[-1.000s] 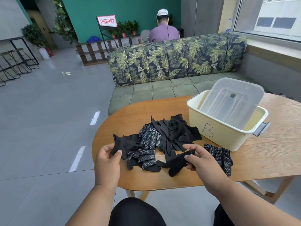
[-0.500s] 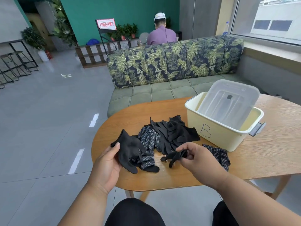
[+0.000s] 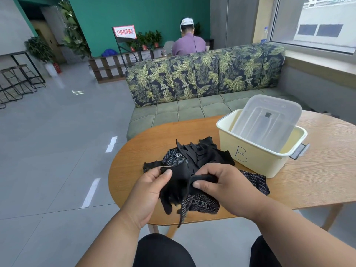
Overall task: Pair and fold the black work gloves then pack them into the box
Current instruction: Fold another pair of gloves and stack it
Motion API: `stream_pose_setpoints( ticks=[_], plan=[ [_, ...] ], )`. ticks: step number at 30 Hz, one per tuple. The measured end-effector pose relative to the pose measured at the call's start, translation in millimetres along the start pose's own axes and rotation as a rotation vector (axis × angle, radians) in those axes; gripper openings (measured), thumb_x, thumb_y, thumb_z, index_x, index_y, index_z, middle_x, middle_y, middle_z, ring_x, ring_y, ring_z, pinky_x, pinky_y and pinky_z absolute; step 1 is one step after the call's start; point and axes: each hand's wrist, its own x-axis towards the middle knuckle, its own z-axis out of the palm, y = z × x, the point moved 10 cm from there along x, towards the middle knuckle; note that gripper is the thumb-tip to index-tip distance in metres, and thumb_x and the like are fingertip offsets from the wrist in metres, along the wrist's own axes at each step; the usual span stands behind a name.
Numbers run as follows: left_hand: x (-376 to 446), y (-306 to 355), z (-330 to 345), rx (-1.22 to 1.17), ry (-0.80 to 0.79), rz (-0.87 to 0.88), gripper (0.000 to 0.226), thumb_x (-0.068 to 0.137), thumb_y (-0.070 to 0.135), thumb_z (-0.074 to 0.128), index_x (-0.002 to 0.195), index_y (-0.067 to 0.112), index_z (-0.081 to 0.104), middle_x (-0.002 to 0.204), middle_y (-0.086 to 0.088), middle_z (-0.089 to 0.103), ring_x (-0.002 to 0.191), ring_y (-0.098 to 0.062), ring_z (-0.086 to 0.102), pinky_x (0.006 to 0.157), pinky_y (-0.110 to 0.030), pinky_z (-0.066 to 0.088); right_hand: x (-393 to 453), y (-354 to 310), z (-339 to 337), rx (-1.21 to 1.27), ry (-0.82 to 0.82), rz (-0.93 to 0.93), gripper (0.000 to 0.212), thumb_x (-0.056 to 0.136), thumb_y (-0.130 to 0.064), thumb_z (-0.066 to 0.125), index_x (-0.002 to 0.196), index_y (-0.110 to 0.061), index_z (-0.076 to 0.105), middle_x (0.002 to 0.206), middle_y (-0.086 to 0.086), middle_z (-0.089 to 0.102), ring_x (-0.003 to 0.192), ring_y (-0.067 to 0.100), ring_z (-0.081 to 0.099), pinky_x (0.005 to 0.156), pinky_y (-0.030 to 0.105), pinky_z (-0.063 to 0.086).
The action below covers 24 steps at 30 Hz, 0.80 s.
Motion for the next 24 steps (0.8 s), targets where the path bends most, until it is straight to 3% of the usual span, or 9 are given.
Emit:
stream_pose_setpoints(
  ticks=[2,7,11,15,18,22,24],
  plan=[
    [-3,-4,15,0.019,-0.043,-0.024,0.024,0.101,0.023,0.061,0.116,0.012,0.075,0.117,-0.018,0.075,0.114,-0.034,0.07,0.099,-0.044,0.054,-1,-3,2,-0.043,0.023,-0.026,0.008,0.091,-0.026,0.081,0.088,-0.029,0.074,0.087,-0.009,0.074,0.079,0.008,0.067,0.073,0.024,0.055],
    [-14,-12,44,-0.001,-0.132,-0.079,0.024,0.103,0.018,0.056,0.116,0.007,0.075,0.112,-0.022,0.076,0.102,-0.028,0.073,0.087,-0.034,0.057,-6,6,1,-0.049,0.064,0.013,0.017,0.089,-0.028,0.082,0.09,-0.03,0.065,0.079,-0.008,0.075,0.069,0.004,0.066,0.064,0.021,0.051],
    [-16,-11,49,0.012,-0.157,-0.055,0.027,0.106,0.018,0.053,0.119,0.007,0.073,0.116,-0.021,0.075,0.11,-0.03,0.071,0.098,-0.037,0.056,-8,2,-6,-0.124,0.151,-0.02,0.022,0.084,-0.033,0.086,0.08,-0.031,0.065,0.078,-0.011,0.071,0.072,0.004,0.063,0.064,0.02,0.049],
    [-20,-10,55,0.013,-0.173,-0.046,0.027,0.101,0.021,0.056,0.114,0.013,0.078,0.116,-0.016,0.076,0.111,-0.026,0.072,0.096,-0.032,0.055,-4,-2,-8,-0.224,0.207,-0.111,0.024,0.075,-0.036,0.092,0.076,-0.035,0.068,0.095,-0.017,0.058,0.097,0.006,0.057,0.082,0.022,0.047],
    [-21,-15,54,-0.008,-0.19,-0.076,0.03,0.1,0.028,0.057,0.117,0.014,0.077,0.122,-0.016,0.074,0.118,-0.027,0.069,0.108,-0.04,0.049,-3,-1,-9,-0.211,0.208,-0.128,0.025,0.074,-0.036,0.093,0.074,-0.037,0.068,0.108,-0.023,0.057,0.11,0.001,0.057,0.091,0.023,0.047],
    [-21,-22,52,-0.045,-0.203,-0.091,0.034,0.105,0.031,0.057,0.126,0.009,0.072,0.129,-0.02,0.07,0.128,-0.035,0.062,0.115,-0.048,0.043,-4,9,-8,-0.156,0.174,-0.041,0.023,0.077,-0.031,0.091,0.077,-0.03,0.068,0.095,-0.015,0.069,0.093,0.003,0.065,0.085,0.032,0.055],
    [-21,-24,52,-0.085,-0.19,-0.098,0.035,0.104,0.03,0.055,0.126,0.01,0.072,0.129,-0.02,0.07,0.128,-0.034,0.063,0.115,-0.047,0.044,-4,13,-7,-0.14,0.175,0.005,0.023,0.078,-0.032,0.091,0.077,-0.029,0.068,0.088,-0.012,0.069,0.086,0.004,0.065,0.079,0.03,0.056]
  ],
)
